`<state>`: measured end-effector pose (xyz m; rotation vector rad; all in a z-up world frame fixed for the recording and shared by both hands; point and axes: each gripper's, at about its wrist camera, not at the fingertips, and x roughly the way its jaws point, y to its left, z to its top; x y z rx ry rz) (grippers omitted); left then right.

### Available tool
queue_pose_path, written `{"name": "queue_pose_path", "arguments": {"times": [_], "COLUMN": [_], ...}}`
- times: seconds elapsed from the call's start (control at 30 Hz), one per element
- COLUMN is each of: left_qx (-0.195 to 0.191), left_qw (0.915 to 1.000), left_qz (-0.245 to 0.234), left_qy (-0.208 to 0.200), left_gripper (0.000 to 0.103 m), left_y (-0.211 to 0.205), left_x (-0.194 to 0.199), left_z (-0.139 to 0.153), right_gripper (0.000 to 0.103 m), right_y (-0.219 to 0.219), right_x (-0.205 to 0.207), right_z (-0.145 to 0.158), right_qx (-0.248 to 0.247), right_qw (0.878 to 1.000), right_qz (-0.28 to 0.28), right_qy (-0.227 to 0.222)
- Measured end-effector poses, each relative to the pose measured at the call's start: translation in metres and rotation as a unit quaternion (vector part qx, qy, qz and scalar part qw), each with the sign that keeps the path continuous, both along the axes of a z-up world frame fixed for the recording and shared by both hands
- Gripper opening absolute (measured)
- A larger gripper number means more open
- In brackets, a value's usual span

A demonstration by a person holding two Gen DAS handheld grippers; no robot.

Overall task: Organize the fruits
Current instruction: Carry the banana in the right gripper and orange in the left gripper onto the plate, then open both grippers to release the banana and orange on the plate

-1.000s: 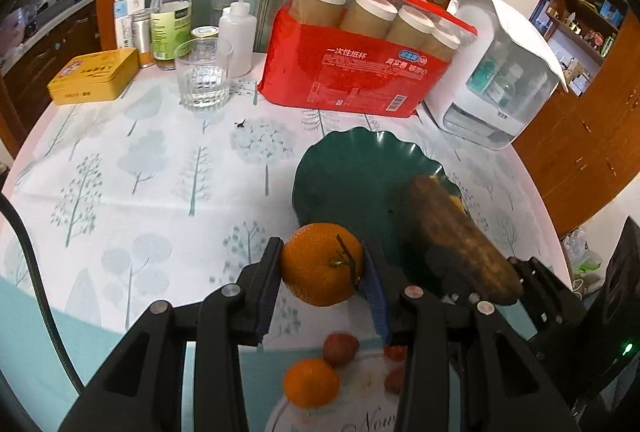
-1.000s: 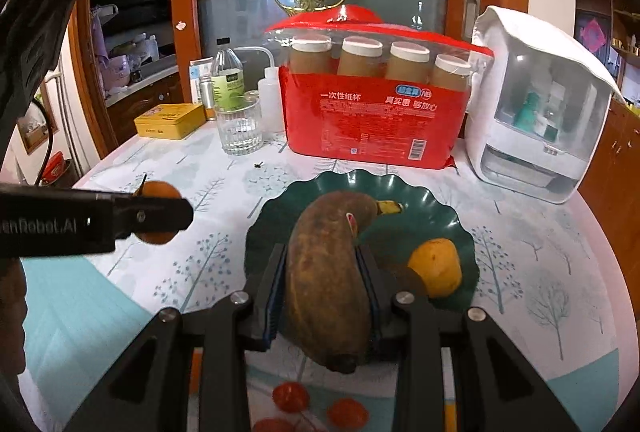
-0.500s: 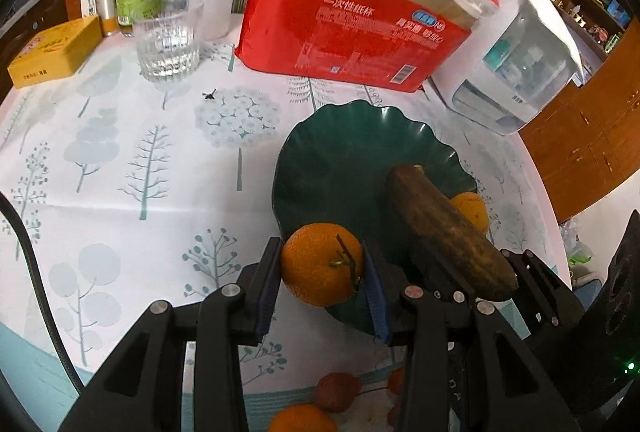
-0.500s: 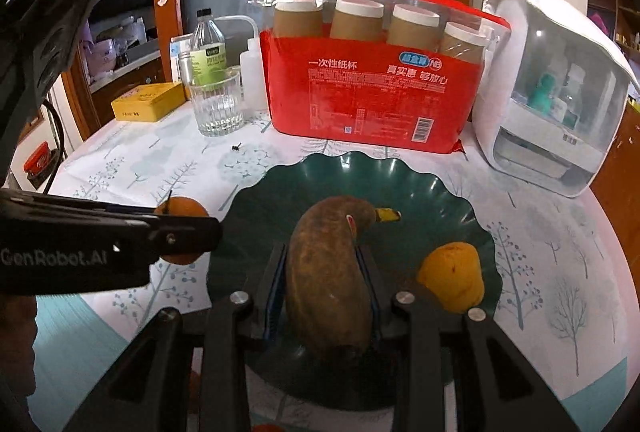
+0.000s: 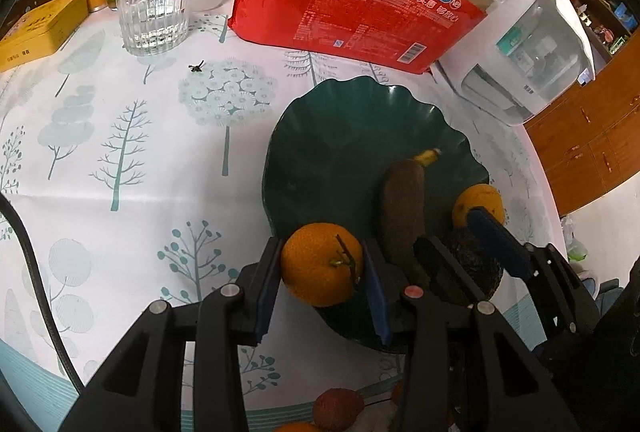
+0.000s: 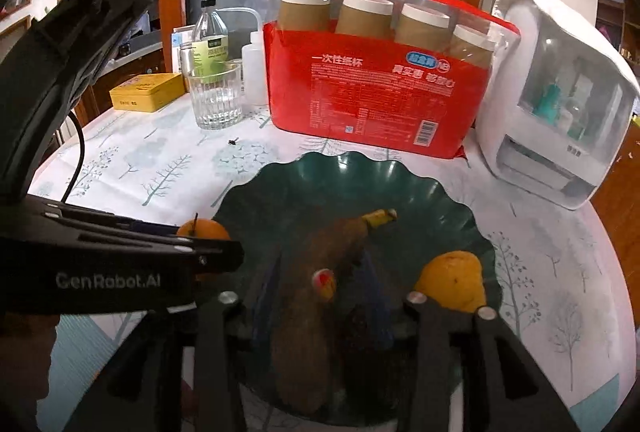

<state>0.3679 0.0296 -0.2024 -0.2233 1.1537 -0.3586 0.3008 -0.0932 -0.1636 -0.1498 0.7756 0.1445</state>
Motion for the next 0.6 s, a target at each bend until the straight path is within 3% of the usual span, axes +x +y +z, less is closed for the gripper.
{"name": "queue_pose_path", "arguments": {"times": [0.2, 0.33, 0.6], "left_qx": [-0.015, -0.016, -0.014], "left_qw": [0.9998, 0.9997, 0.9997], "left_qz": [-0.012, -0.015, -0.011], "left_qy": [-0.002, -0.006, -0.017], "left_gripper": [0.038, 0.052, 0.063], "left_y": [-0.006, -0.01, 0.004], "left_x": [-0.002, -0.006, -0.028], "left_z": [0.005, 0.013, 0.039], "right_gripper": [0.052, 0.056, 0.058], "right_y": [-0.015, -0.024, -0.039], "right_x": [-0.011, -0.022, -0.057], "right_z": [0.018, 0.026, 0.038], "right_qx": [0.002, -0.006, -0.018], "right_qw": [1.0, 0.999, 0.997], "right_qz": [-0.027, -0.045, -0.078], "right_qy": [-0.01, -0.008, 0.009]}}
